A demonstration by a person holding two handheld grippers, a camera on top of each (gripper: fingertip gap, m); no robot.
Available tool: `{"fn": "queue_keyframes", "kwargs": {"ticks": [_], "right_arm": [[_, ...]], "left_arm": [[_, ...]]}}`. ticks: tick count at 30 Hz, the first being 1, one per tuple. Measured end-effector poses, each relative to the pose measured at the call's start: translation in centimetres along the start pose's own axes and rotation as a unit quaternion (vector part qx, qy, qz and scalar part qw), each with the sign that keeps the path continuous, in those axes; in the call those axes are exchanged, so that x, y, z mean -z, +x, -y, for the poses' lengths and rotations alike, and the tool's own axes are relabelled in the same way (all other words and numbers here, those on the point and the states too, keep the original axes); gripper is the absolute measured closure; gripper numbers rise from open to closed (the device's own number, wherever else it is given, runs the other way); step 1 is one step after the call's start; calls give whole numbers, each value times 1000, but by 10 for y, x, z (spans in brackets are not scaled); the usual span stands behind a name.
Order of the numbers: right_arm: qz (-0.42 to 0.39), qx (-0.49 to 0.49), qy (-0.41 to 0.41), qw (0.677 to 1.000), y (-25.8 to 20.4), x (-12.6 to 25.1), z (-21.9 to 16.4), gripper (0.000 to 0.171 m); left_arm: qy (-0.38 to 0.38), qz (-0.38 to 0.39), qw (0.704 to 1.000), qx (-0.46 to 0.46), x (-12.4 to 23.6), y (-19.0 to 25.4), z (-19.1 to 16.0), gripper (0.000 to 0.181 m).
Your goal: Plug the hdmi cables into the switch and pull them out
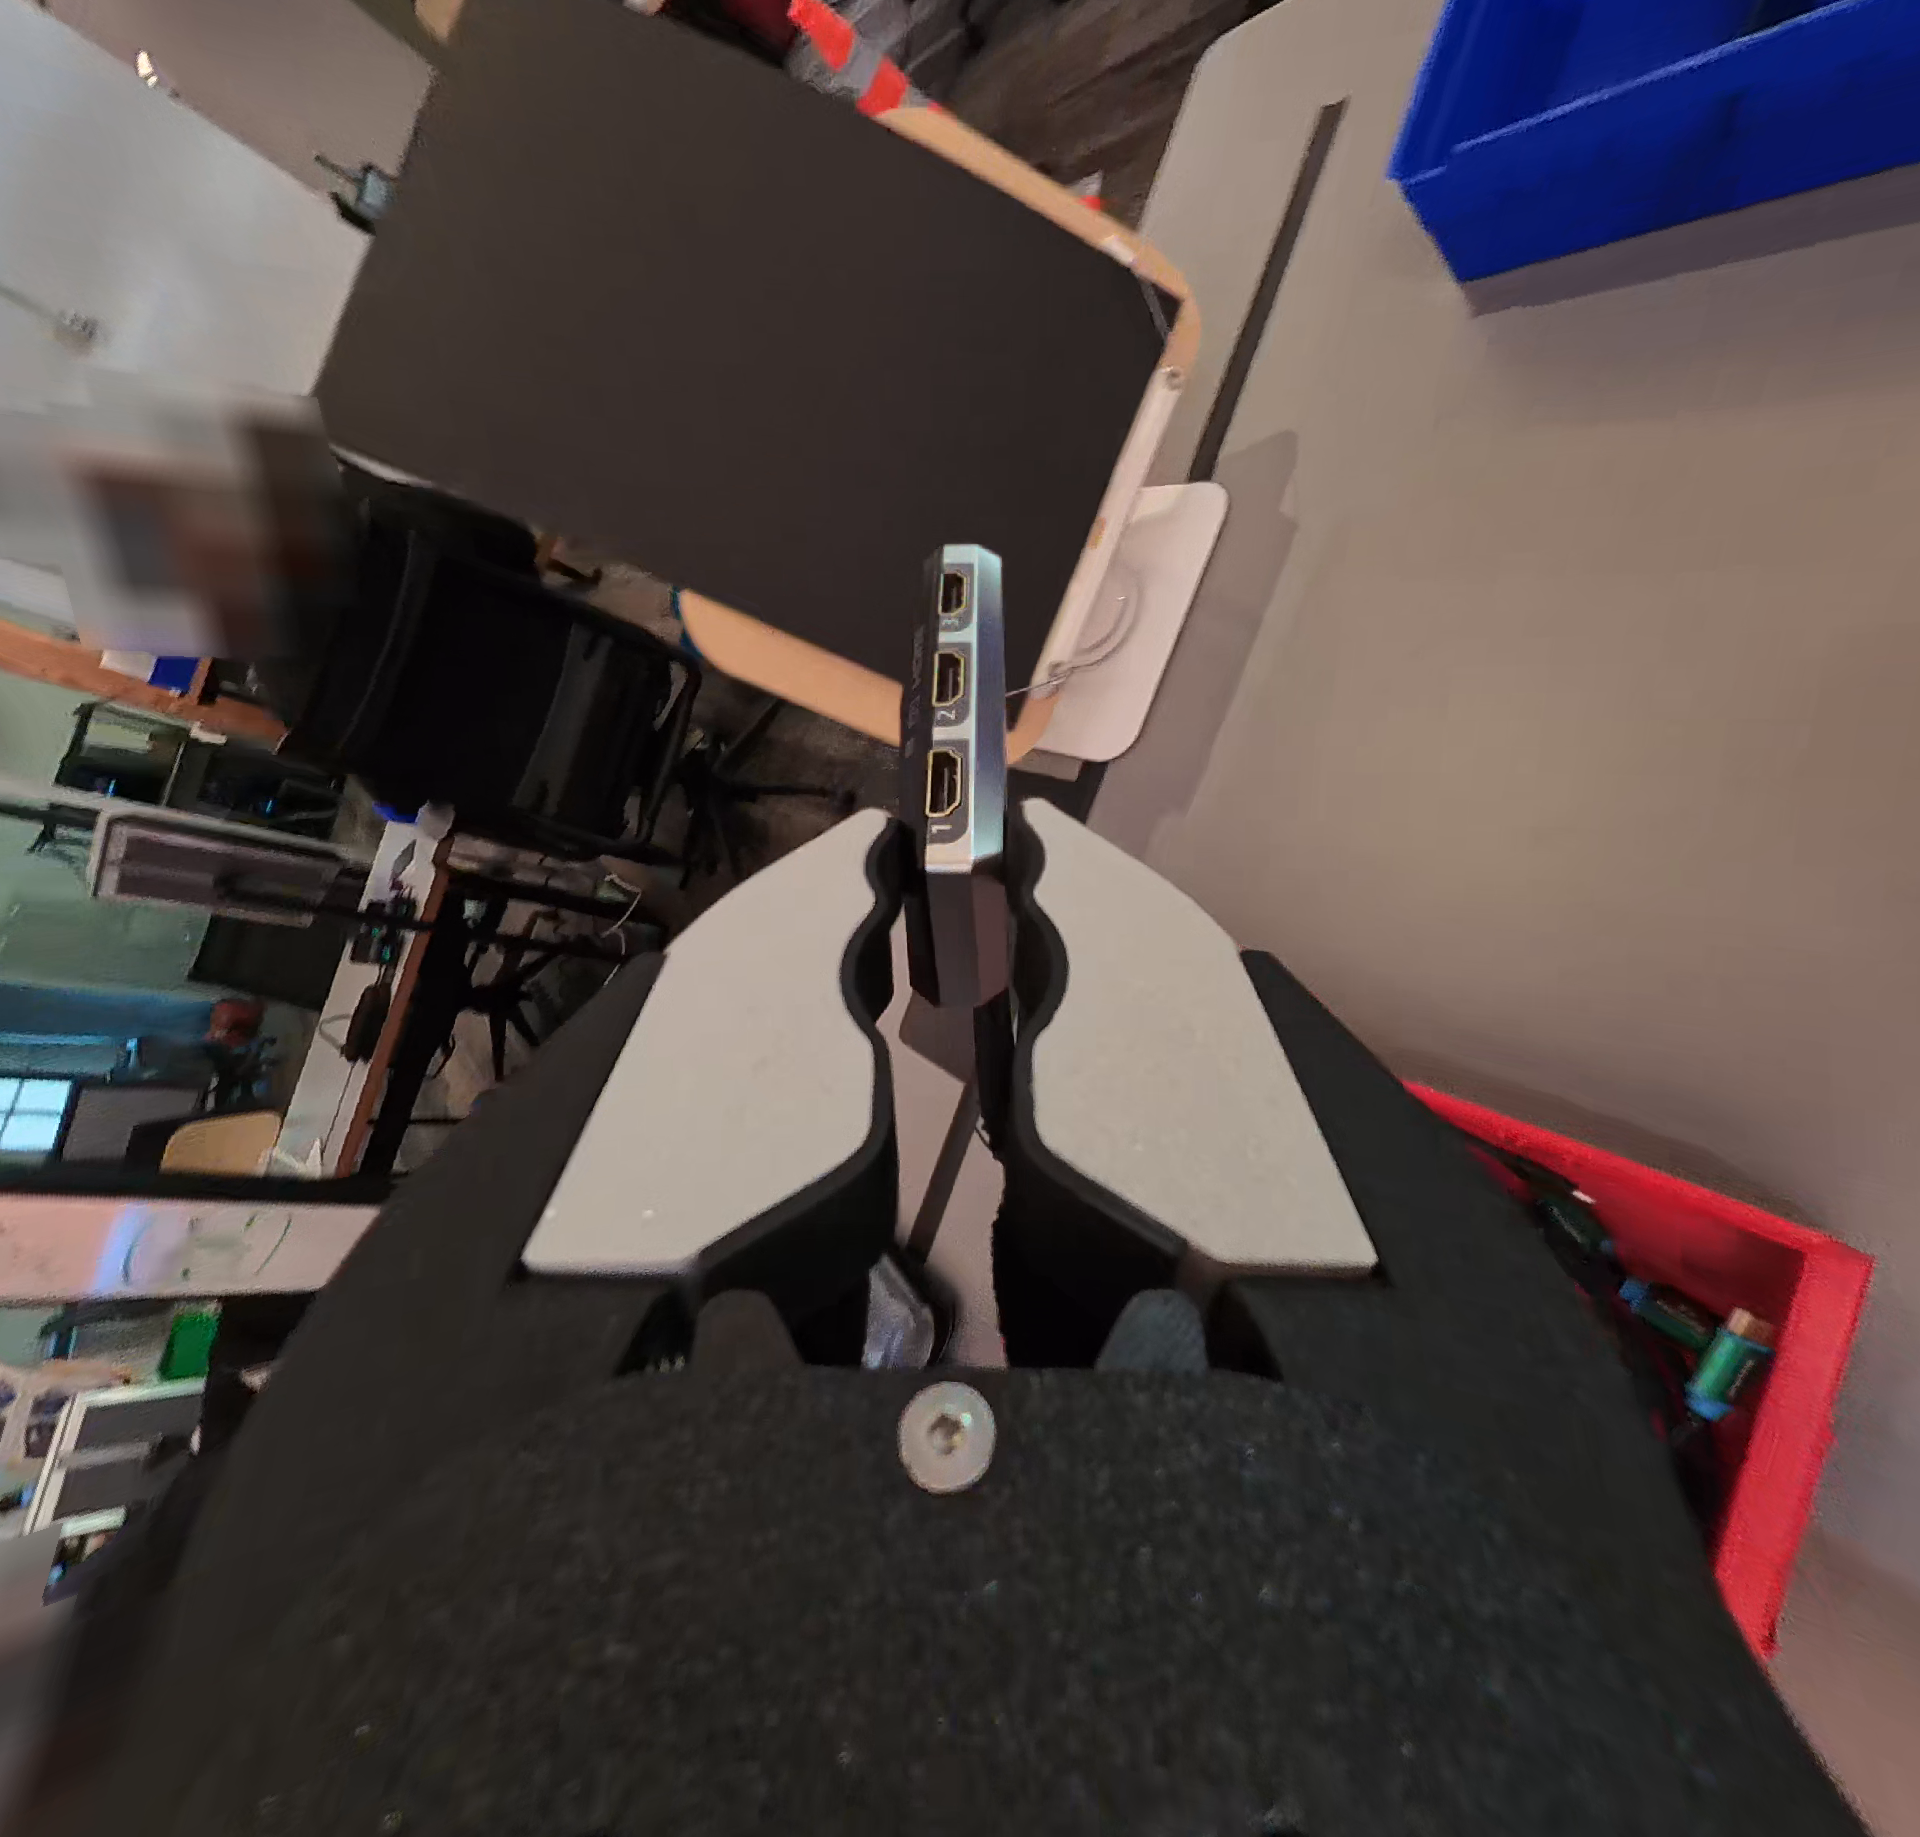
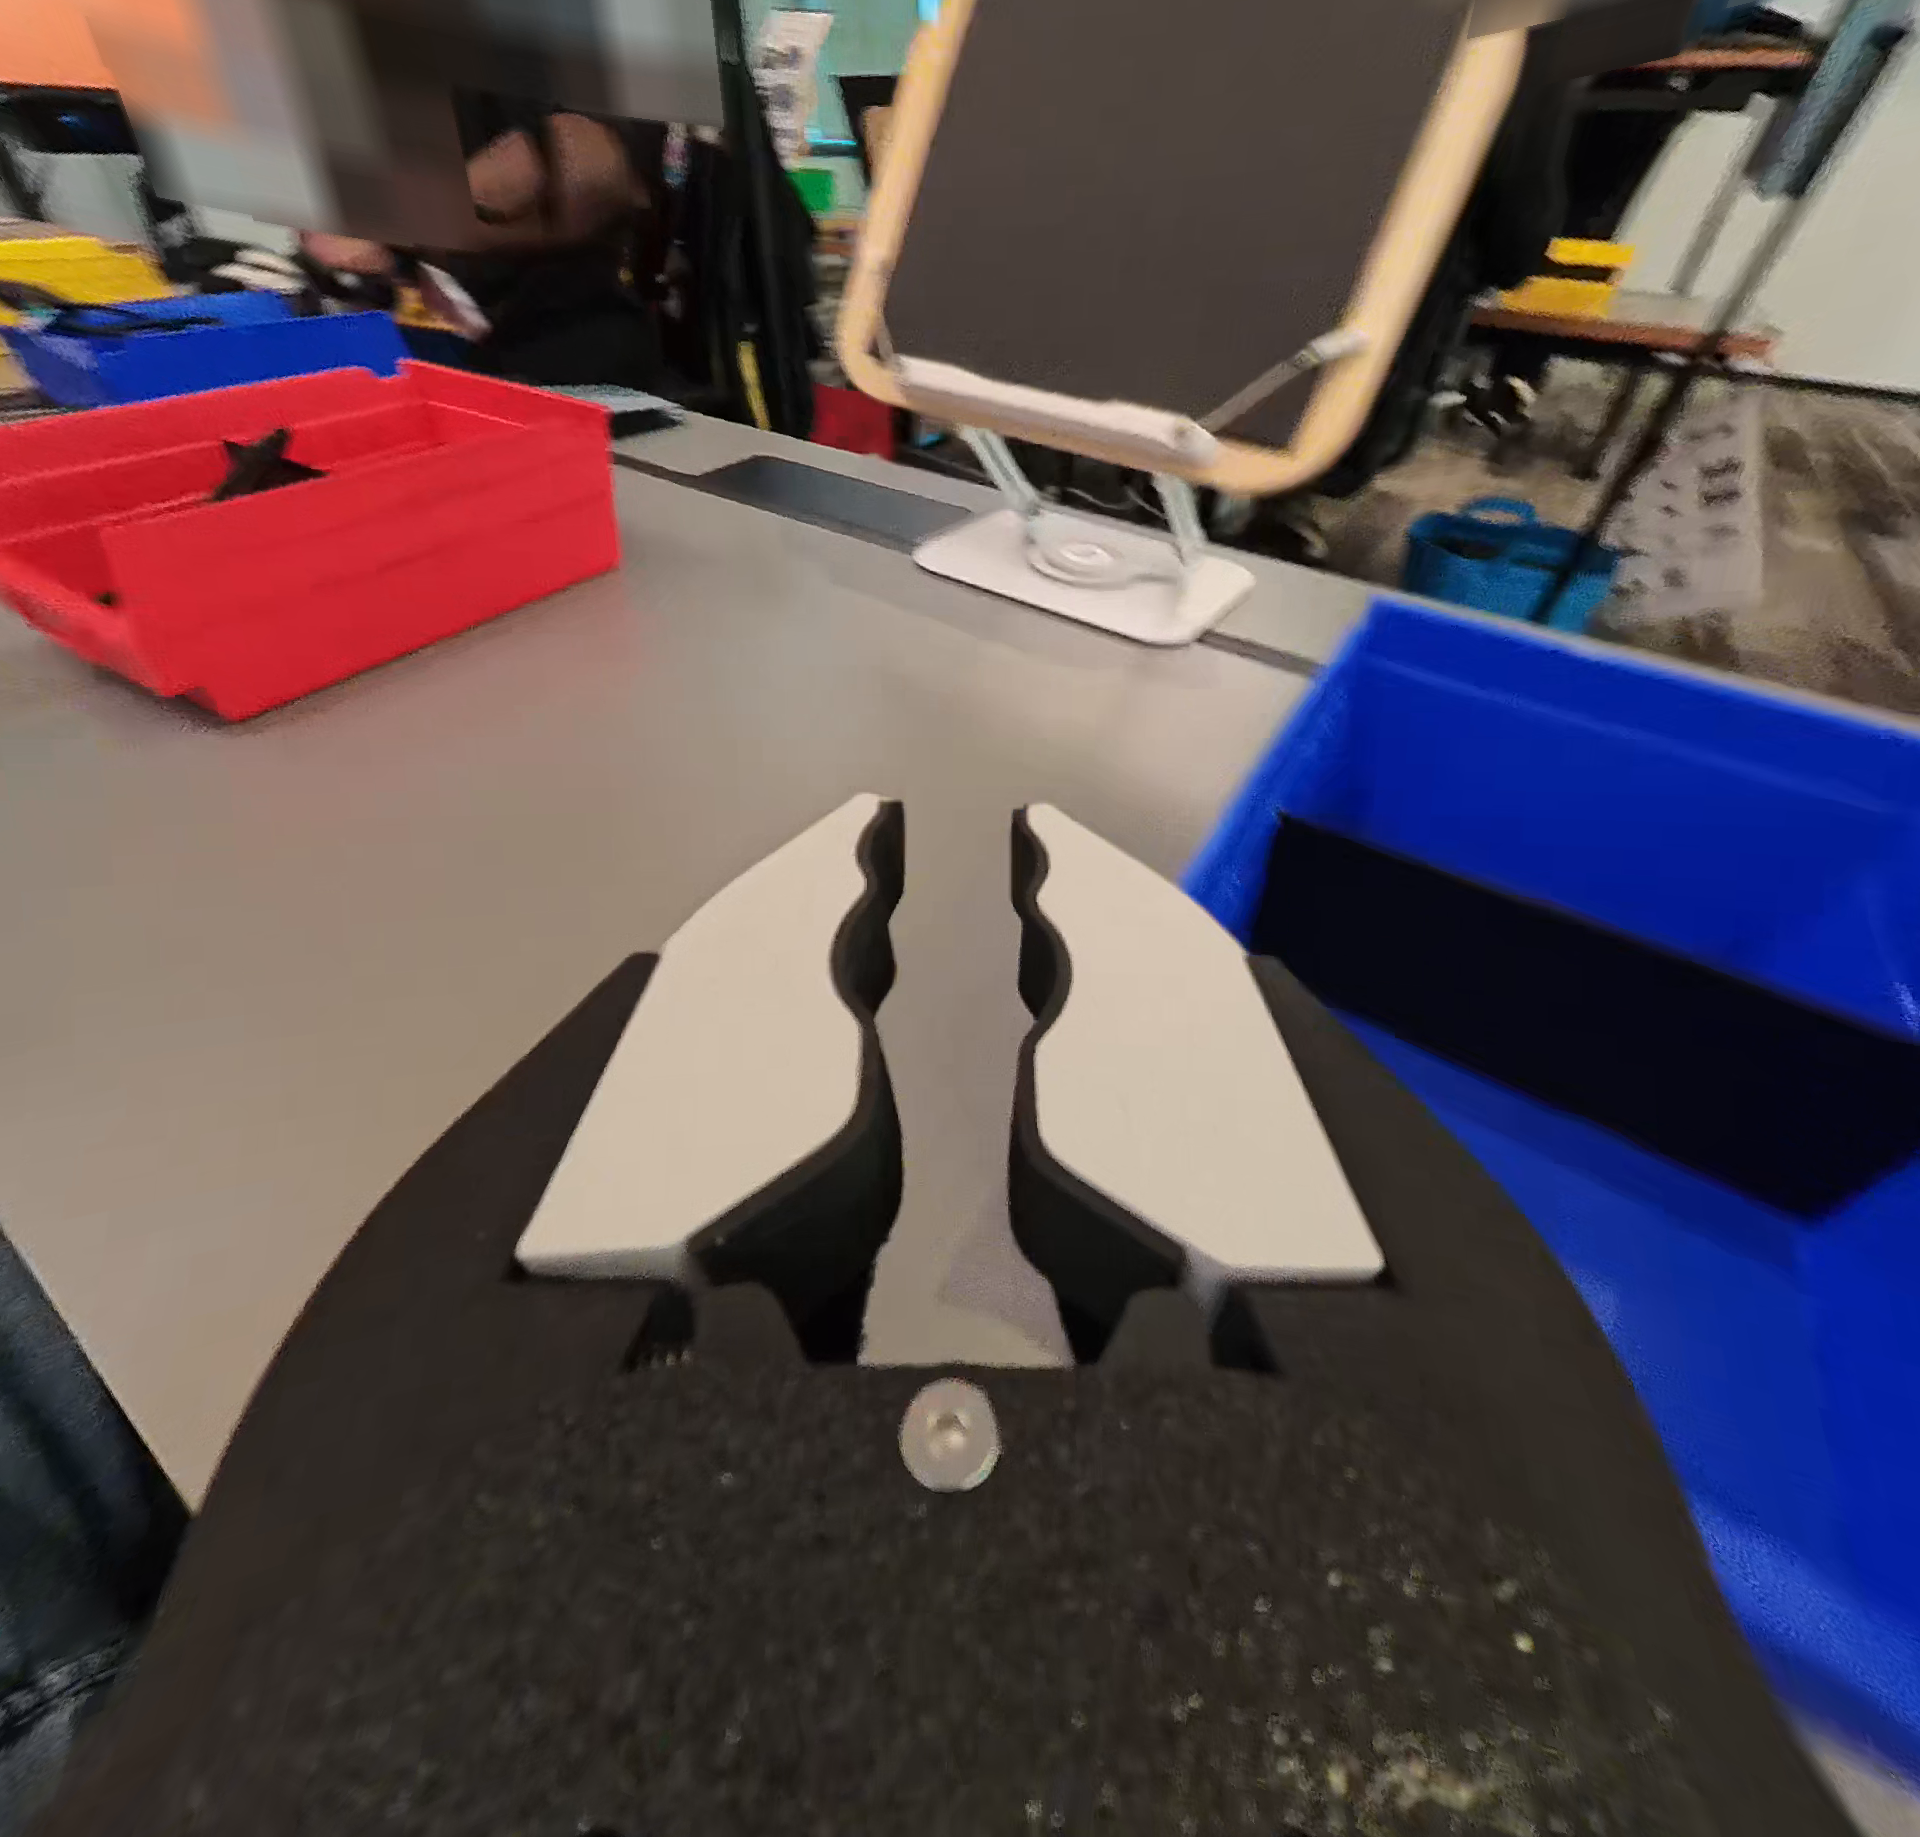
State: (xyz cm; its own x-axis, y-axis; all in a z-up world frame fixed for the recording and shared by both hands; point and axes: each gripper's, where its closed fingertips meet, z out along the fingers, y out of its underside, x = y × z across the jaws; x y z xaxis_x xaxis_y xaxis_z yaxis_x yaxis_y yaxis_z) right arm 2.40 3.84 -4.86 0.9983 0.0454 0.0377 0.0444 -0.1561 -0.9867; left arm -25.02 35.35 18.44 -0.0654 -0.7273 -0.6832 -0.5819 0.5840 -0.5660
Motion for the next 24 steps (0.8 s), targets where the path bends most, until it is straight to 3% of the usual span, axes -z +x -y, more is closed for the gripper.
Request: {"fn": "queue_keyframes", "kwargs": {"ticks": [6, 11, 16, 19, 24], "right_arm": [[178, 85, 47, 979, -63, -52, 60, 138], [259, 150, 91, 950, -108, -95, 84, 108], [286, 163, 138, 934, -120, -124, 97, 111], [306, 164, 163, 924, -119, -123, 99, 123], [346, 178, 186, 902, -123, -119, 104, 124]], "left_arm": [[39, -58, 995, -65, -42, 81, 49, 163], [93, -105, 985, -97, -68, 153, 86, 163], [152, -141, 973, -103, -79, 204, 111, 163], [180, -142, 969, -91, -77, 212, 115, 163], [206, -167, 961, -74, -82, 228, 112, 163]]}}
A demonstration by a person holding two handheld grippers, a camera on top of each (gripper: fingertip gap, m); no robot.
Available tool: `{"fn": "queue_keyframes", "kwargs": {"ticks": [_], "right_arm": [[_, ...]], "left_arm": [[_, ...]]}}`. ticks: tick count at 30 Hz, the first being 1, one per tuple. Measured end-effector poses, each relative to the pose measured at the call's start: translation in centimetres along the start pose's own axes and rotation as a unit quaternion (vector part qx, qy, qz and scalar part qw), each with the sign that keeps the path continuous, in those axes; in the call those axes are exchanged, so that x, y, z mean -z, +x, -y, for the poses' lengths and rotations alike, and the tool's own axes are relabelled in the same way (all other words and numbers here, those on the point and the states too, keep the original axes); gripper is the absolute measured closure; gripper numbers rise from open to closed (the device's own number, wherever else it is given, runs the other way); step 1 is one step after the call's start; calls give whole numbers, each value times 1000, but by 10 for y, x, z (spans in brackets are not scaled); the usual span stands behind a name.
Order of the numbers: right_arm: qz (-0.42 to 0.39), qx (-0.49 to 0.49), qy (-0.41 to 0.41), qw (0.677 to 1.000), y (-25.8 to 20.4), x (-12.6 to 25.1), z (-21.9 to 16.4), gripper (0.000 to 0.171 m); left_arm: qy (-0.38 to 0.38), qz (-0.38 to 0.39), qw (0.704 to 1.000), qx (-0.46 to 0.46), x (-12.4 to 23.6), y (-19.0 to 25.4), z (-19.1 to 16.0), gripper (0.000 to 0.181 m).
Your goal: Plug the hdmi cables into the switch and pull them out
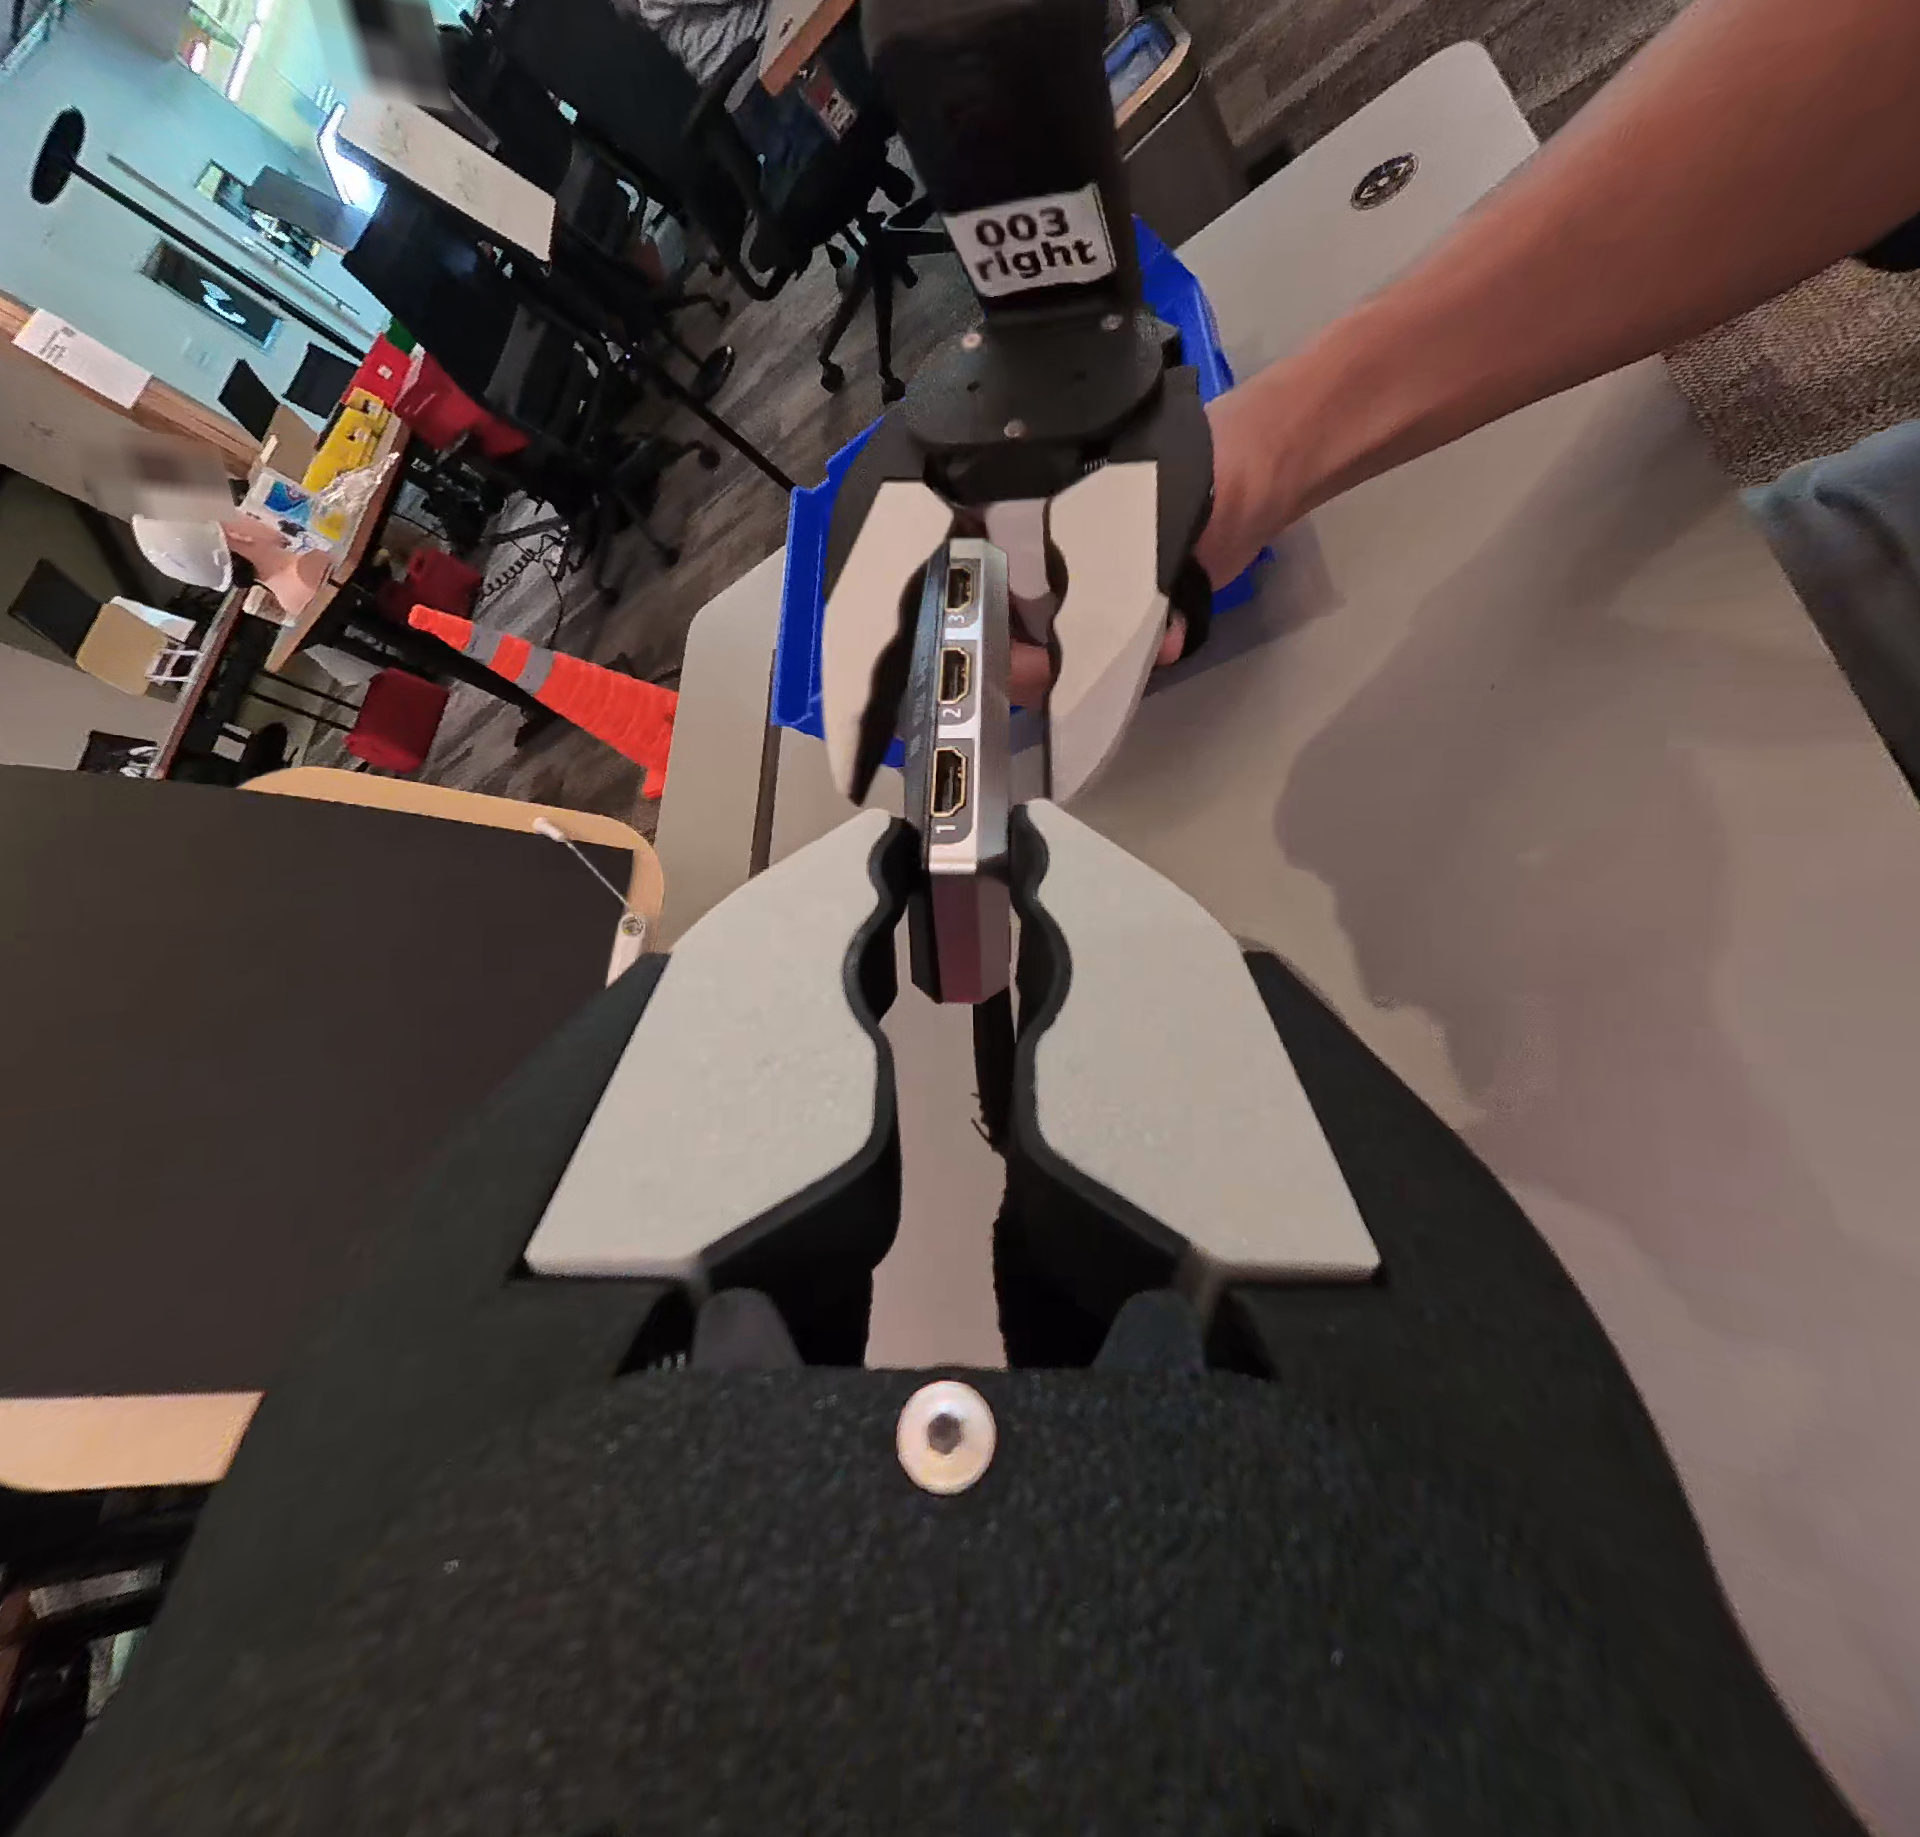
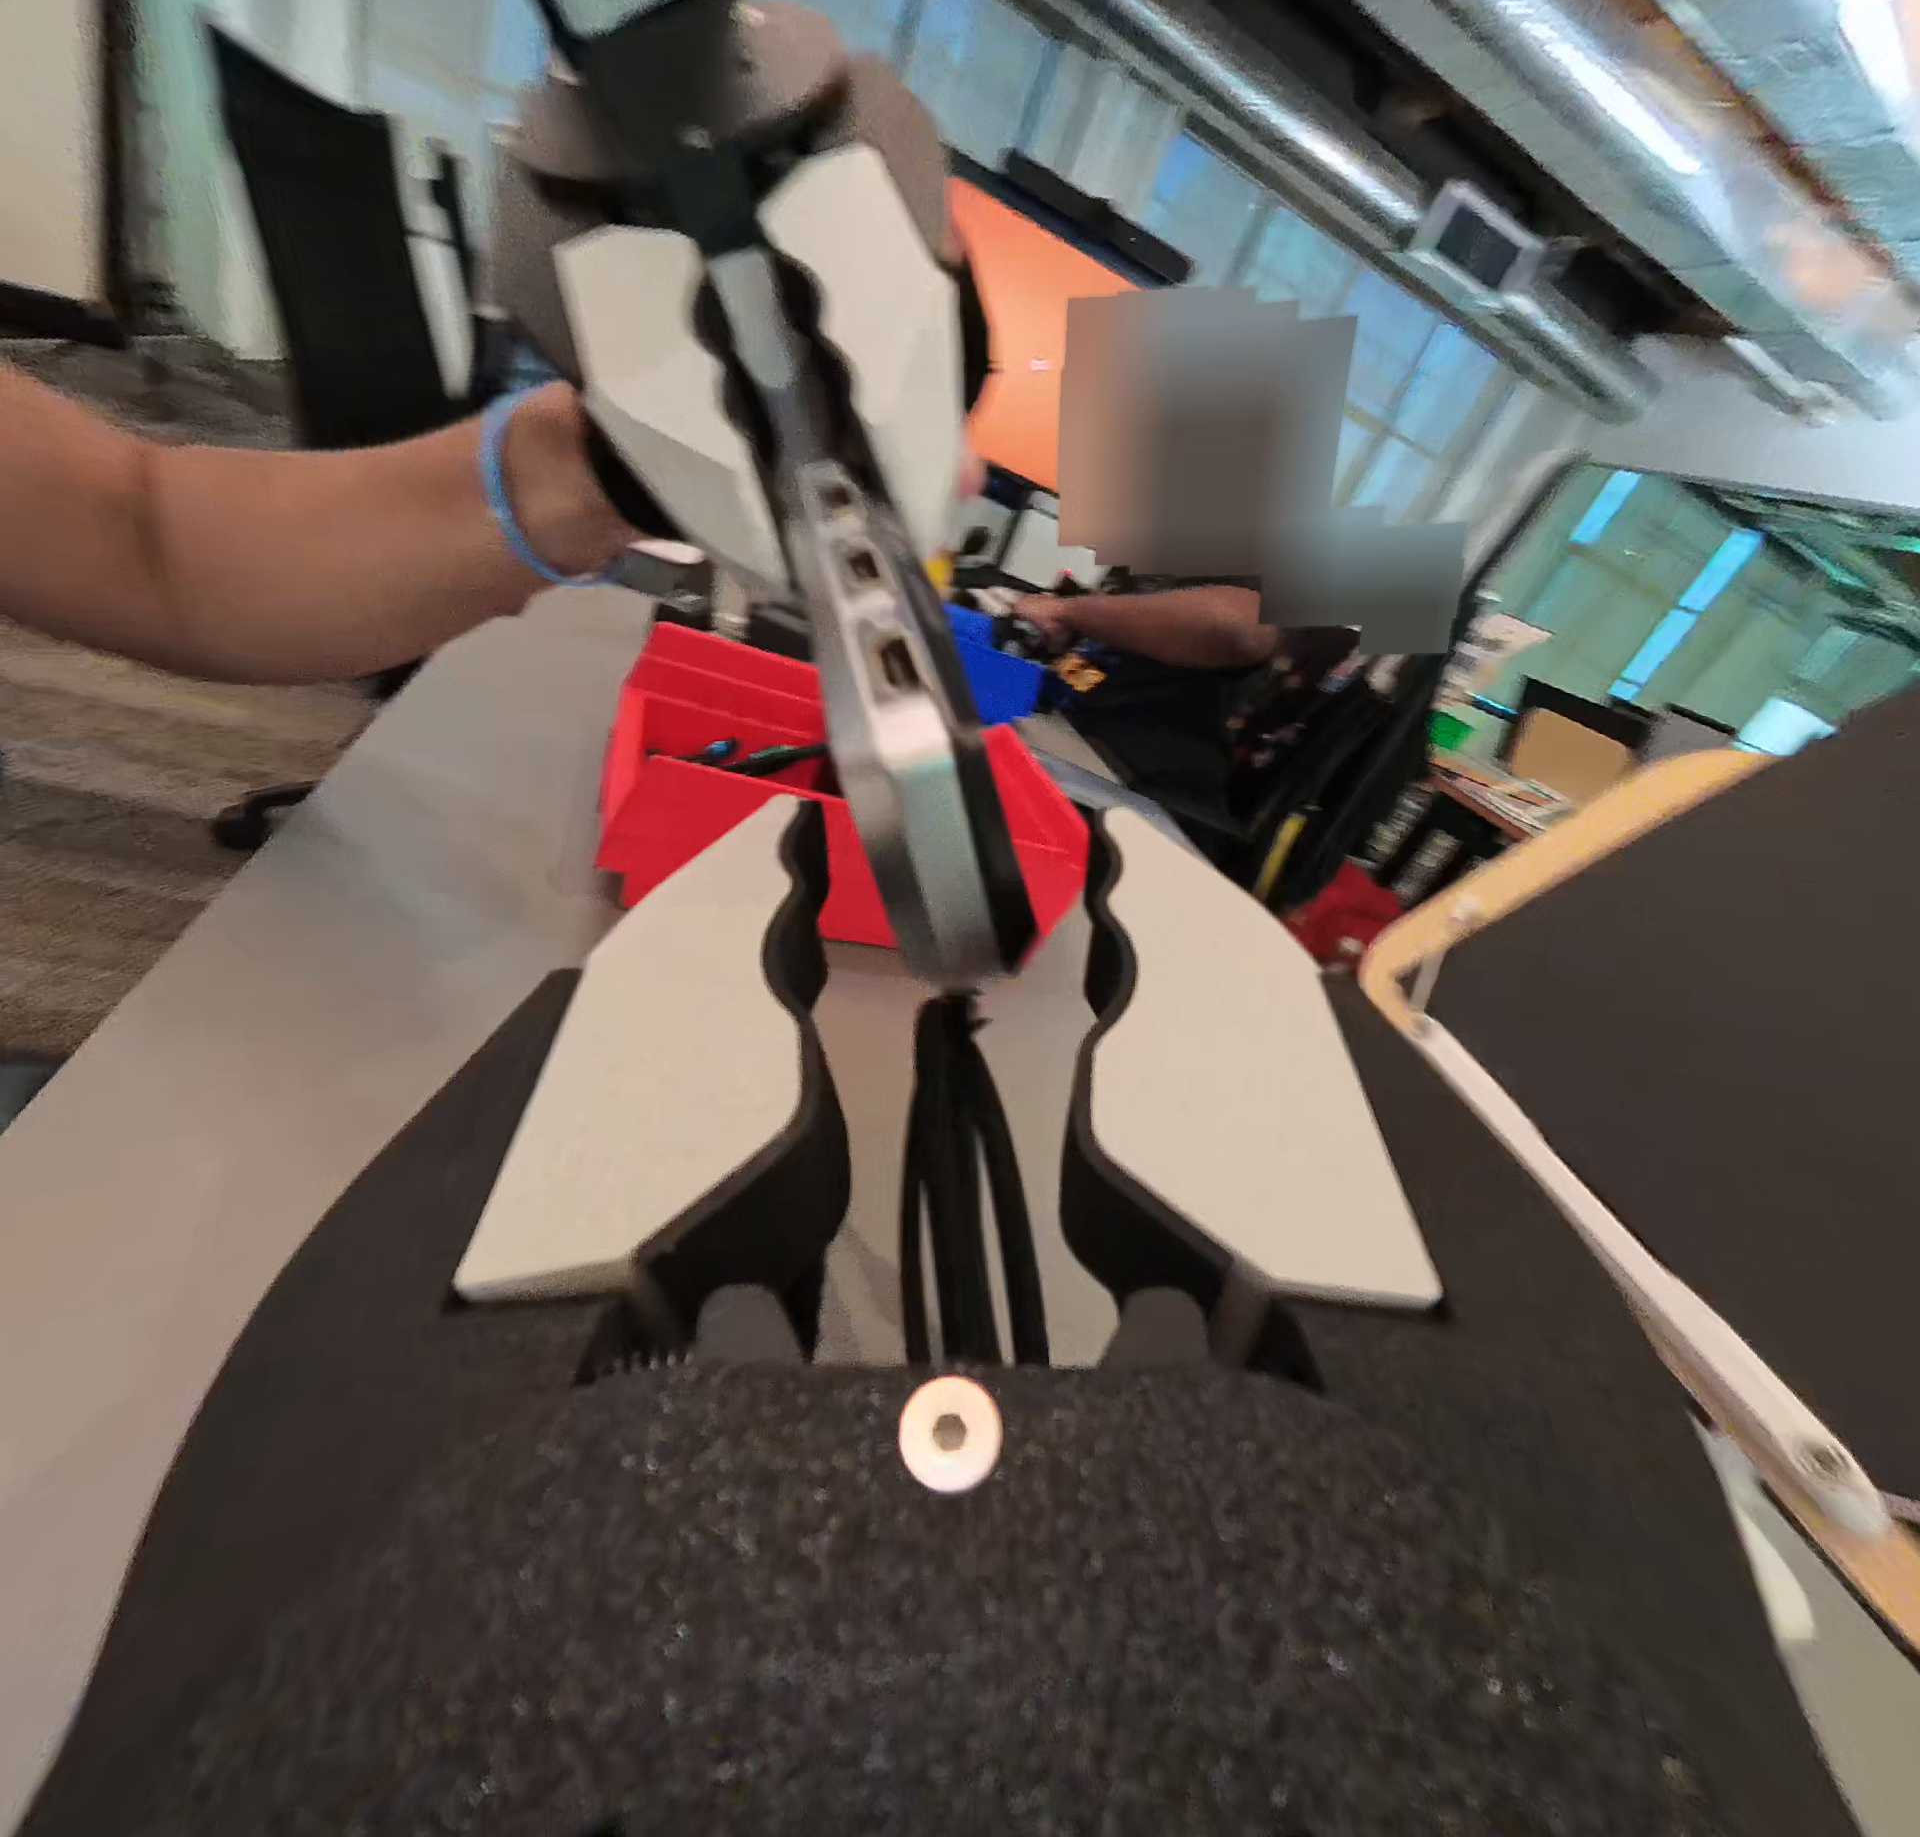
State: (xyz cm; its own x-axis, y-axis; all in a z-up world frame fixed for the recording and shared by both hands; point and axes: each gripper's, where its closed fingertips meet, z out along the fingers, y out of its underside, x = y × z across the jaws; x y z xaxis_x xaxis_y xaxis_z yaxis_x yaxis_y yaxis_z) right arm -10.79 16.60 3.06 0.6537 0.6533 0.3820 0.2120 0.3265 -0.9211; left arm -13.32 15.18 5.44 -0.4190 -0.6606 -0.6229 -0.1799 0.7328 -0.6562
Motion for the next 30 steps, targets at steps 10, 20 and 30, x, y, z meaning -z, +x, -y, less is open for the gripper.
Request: {"fn": "queue_keyframes", "kwargs": {"ticks": [10, 20, 30], "right_arm": [[44, 72, -76, 994, -10, -2, -13, 148], [65, 148, -151, 975, -31, -8, -12, 149], [51, 228, -214, 949, -35, -12, -17, 148]], "left_arm": [[50, -9, 998, 25, -16, 9, -18, 163], [35, 17, 999, 20, -18, 29, -38, 162], [-15, 119, 993, -21, -17, 30, -48, 159]]}}
